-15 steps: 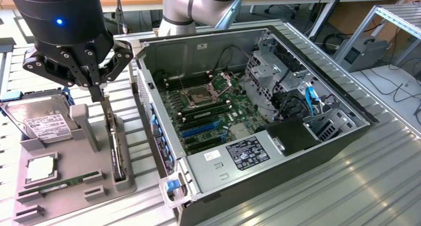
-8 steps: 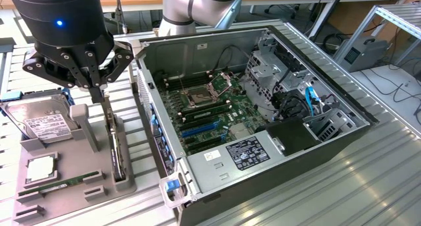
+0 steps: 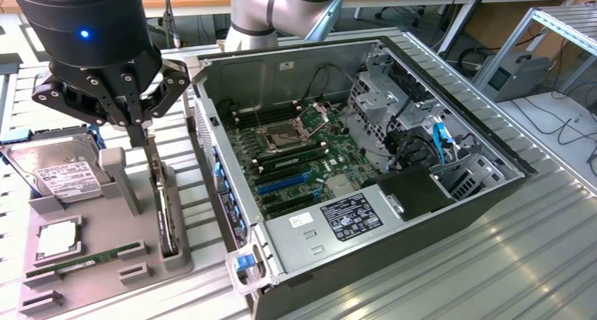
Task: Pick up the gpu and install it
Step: 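Reach for the gpu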
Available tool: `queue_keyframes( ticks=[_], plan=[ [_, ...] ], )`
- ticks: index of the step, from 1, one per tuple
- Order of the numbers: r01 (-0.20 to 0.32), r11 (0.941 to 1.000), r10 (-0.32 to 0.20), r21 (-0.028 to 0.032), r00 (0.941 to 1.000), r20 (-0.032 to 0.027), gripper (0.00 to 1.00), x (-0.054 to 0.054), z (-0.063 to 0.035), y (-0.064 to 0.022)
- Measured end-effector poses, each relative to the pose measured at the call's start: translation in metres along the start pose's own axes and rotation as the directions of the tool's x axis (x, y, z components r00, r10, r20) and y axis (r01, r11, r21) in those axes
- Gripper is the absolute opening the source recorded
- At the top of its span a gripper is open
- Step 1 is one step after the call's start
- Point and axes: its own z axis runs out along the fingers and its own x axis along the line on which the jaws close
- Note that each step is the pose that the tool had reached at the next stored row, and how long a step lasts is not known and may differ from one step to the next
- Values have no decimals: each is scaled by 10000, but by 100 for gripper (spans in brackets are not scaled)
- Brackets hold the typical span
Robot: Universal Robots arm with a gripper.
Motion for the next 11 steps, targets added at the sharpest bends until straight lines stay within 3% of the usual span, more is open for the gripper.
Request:
queue_keyframes(
  ticks=[11],
  plan=[
    [1,10000,-1,1,10000,0,11,-2,-1,-23]
  ],
)
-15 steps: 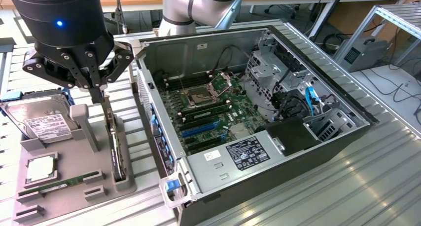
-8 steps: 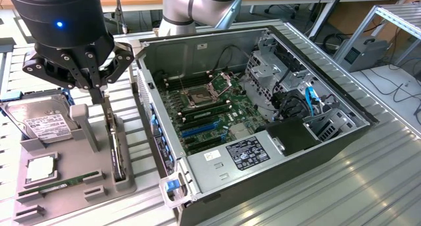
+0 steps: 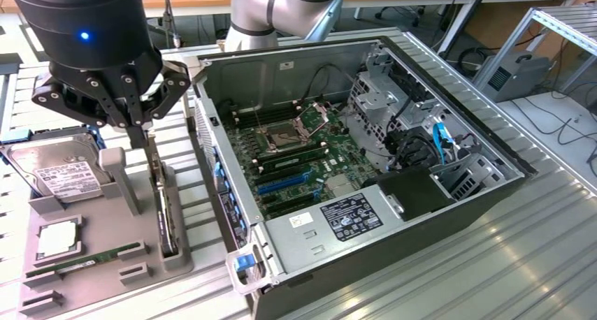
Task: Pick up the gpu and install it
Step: 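Reach for the gpu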
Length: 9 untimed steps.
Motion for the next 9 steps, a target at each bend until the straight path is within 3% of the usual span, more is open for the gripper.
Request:
queue_keyframes(
  ticks=[9],
  plan=[
    [-1,10000,1,0,10000,0,11,-2,-1,-29]
  ],
)
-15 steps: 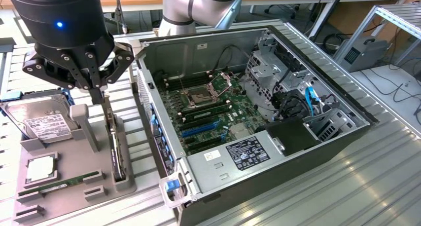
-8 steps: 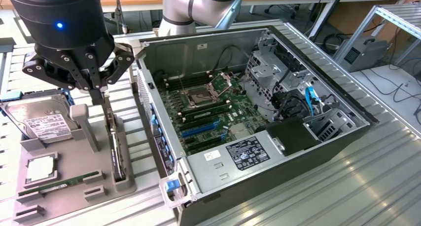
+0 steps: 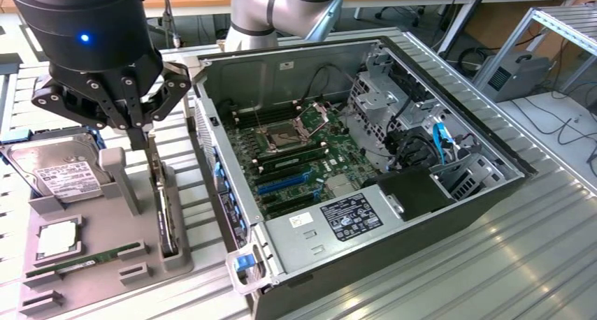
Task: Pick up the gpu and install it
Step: 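Reach for the gpu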
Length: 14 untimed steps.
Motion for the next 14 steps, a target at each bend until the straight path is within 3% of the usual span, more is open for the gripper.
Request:
queue_keyframes(
  ticks=[14],
  plan=[
    [0,10000,0,0,10000,0,11,-3,-1,-40]
  ],
)
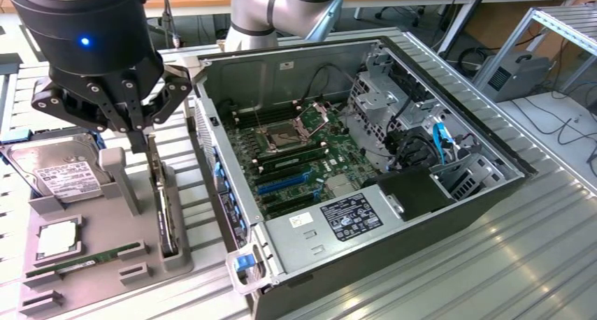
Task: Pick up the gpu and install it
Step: 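Reach for the gpu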
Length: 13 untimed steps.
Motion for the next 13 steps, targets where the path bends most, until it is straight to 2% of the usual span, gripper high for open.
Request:
queue_keyframes(
  ticks=[13],
  plan=[
    [0,10000,0,0,10000,0,11,-3,-1,-40]
  ],
)
